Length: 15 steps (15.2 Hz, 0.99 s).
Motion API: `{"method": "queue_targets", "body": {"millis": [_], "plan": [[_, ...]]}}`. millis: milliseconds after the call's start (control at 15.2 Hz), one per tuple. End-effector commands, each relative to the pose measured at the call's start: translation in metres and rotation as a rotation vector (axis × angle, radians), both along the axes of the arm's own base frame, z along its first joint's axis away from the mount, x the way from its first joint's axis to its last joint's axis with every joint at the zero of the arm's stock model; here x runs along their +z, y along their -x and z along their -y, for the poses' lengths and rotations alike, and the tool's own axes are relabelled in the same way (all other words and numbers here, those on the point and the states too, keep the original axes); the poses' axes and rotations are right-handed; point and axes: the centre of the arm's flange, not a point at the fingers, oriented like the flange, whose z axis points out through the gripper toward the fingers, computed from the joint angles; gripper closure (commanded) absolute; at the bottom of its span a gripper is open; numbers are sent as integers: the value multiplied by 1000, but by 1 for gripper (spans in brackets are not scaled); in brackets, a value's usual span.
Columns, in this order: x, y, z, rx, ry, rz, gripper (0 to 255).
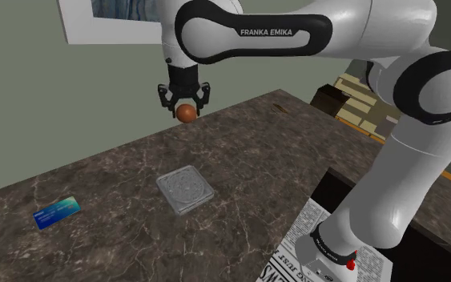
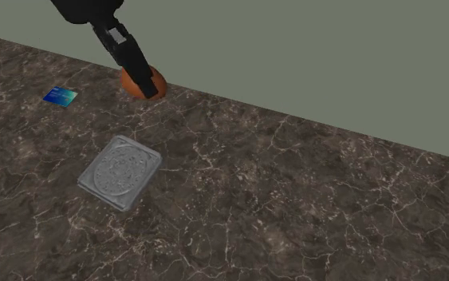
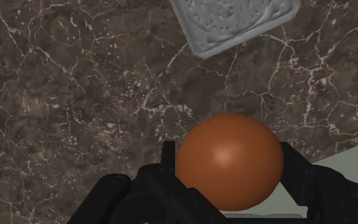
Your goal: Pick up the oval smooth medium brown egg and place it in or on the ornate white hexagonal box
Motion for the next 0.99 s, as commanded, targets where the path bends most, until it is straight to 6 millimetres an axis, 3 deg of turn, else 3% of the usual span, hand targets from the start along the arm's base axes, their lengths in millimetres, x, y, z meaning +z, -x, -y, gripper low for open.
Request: {"method": "queue_targets", "body": {"millis": [0,396,924], "plan": [[1,24,-14,-1,0,1,255],[2,97,-56,-1,0,1,255],[-40,97,-56,-1,0,1,255]]}}
